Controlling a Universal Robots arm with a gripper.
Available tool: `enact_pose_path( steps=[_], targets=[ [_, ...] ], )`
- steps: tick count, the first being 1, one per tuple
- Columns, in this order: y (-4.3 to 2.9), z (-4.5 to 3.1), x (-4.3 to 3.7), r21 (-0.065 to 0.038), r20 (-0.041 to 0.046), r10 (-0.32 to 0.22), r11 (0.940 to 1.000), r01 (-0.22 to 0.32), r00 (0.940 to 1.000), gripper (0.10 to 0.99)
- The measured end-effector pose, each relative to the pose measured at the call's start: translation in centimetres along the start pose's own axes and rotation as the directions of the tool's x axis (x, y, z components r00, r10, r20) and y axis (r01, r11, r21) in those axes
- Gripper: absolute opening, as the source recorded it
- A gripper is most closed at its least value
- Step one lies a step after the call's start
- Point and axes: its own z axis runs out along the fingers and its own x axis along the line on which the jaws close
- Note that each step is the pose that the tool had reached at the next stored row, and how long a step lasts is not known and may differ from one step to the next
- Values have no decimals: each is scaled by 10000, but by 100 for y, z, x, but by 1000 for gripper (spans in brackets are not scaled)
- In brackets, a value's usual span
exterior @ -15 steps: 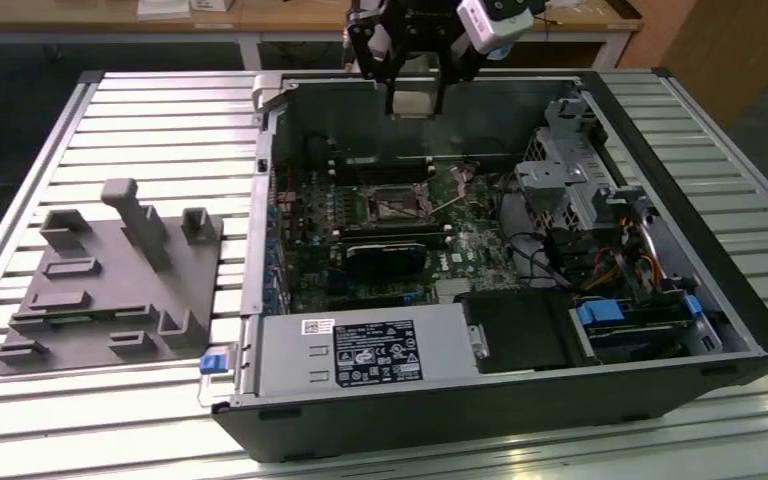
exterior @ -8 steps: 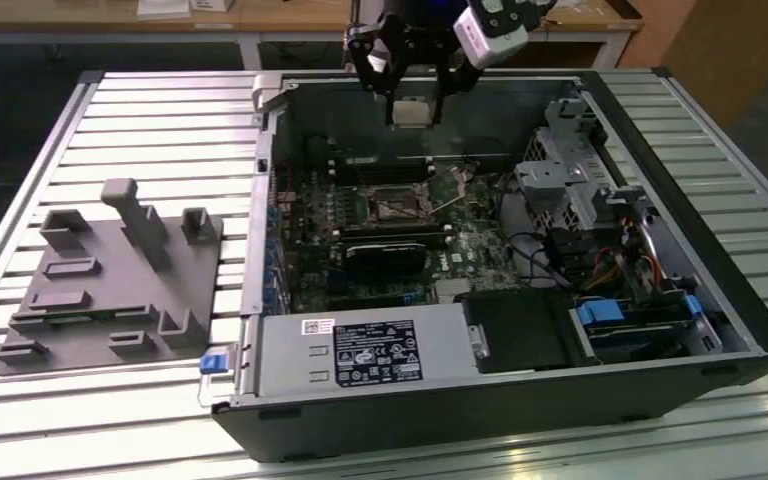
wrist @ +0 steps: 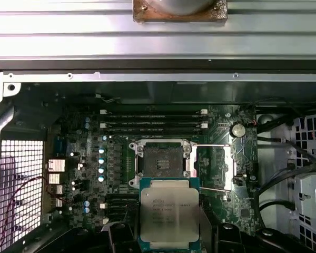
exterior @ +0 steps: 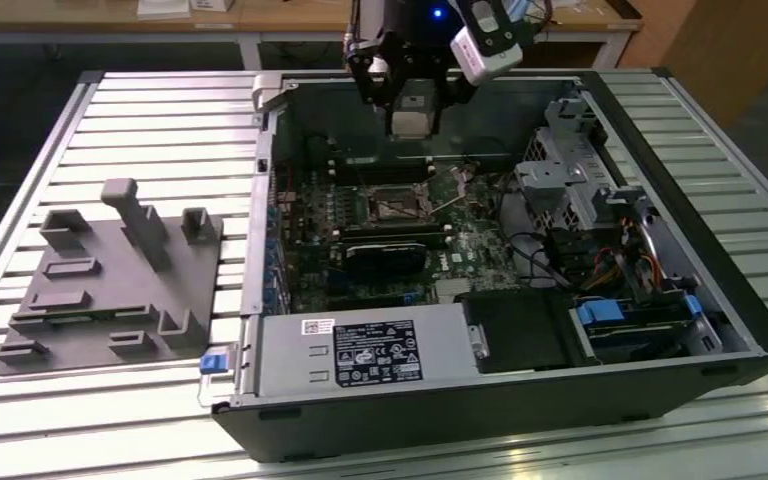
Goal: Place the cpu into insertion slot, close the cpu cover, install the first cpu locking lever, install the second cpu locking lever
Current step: 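Place the cpu into insertion slot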
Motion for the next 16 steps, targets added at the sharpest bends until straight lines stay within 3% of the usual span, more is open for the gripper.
enact_pose_path(
  steps=[8,16],
  targets=[
    [-14,157,-1,0,9,-11,10000,11,10000,541],
    [-23,255,9,-3,241,-67,10000,67,9997,541]
  ],
)
